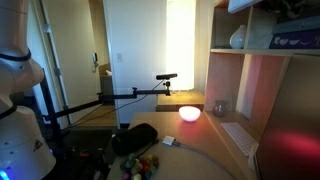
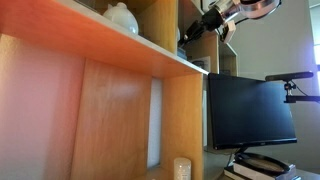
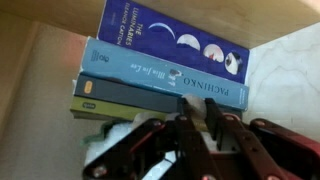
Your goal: Pick up the white object from the second shelf from the right and place it on the table
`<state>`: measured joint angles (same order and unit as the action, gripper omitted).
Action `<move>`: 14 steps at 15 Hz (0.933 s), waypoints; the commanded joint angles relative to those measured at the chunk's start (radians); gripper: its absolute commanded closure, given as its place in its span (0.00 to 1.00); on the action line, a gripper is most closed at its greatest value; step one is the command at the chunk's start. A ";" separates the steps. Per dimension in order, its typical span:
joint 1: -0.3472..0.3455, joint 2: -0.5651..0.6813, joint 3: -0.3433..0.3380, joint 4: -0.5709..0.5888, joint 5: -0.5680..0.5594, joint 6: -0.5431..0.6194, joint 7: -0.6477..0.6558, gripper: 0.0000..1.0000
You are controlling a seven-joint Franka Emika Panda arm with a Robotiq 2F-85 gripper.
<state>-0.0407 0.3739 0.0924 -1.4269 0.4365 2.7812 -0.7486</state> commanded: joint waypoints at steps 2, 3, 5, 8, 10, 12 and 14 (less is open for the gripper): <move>-0.007 0.003 0.007 0.018 0.007 0.004 -0.018 1.00; -0.010 -0.001 0.009 0.012 0.013 0.008 -0.019 0.99; -0.017 -0.016 0.015 -0.010 0.025 0.016 -0.028 0.99; -0.032 -0.046 0.035 -0.054 0.074 0.016 -0.044 0.98; -0.041 -0.065 0.045 -0.087 0.111 0.018 -0.047 0.98; -0.049 -0.092 0.050 -0.136 0.136 0.016 -0.056 0.98; -0.049 -0.122 0.043 -0.195 0.141 0.033 -0.056 0.98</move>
<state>-0.0713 0.3343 0.1225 -1.4921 0.5382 2.7831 -0.7642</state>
